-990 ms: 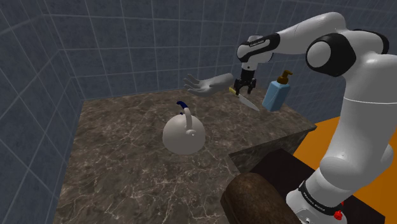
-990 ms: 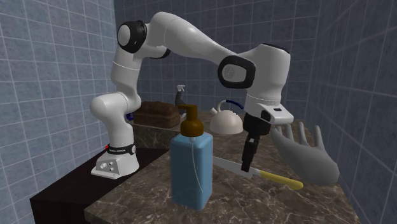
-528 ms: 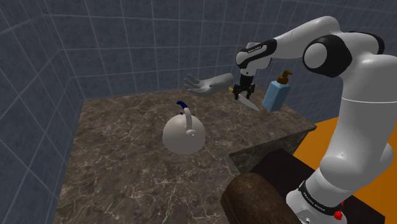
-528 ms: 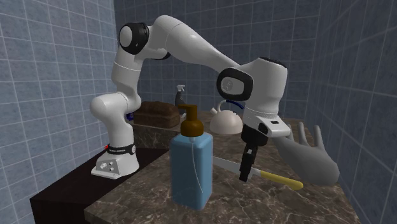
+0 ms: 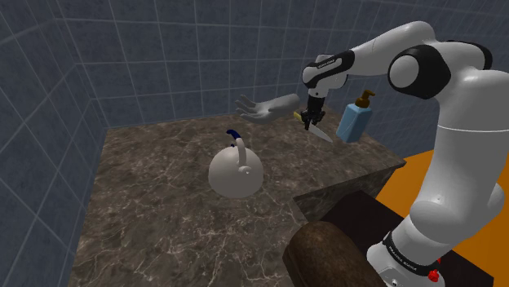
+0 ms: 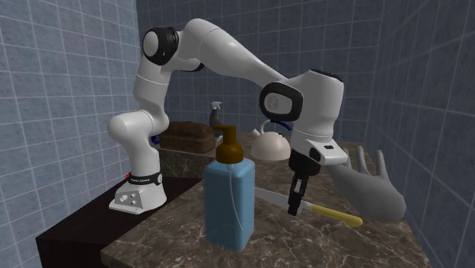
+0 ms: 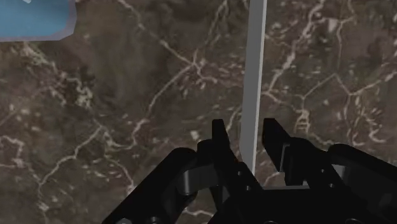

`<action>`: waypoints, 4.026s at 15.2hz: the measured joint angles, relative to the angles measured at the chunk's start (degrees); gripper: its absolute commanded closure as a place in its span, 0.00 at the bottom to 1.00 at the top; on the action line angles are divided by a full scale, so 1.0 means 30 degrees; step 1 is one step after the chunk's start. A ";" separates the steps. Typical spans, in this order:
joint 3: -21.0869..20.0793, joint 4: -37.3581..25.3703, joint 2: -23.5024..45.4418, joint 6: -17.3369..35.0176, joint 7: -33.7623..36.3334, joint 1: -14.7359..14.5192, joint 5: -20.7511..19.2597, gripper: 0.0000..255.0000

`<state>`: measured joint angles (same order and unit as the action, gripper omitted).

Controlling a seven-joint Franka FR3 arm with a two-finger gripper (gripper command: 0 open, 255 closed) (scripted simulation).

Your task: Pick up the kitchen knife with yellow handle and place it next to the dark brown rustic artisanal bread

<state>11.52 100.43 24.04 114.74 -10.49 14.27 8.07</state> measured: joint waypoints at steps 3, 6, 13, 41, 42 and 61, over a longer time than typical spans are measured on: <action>0.0000 0.0000 -0.0001 0.0000 0.0000 0.0000 0.0000 1.00; 0.0004 -0.0001 -0.0002 -0.0001 0.0001 0.0003 -0.0002 1.00; 0.0058 -0.0406 -0.0437 -0.0855 0.0141 -0.0034 -0.0132 1.00; 0.0241 -0.5424 -0.1966 -0.7339 0.0662 0.0028 -0.0592 1.00; 0.0245 -0.5644 -0.2030 -0.7625 0.0691 0.0028 -0.0608 1.00; -0.0744 -0.1893 -0.6901 -0.8445 0.3589 -0.1843 -0.1248 1.00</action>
<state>9.29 94.75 3.33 89.41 0.27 8.74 4.33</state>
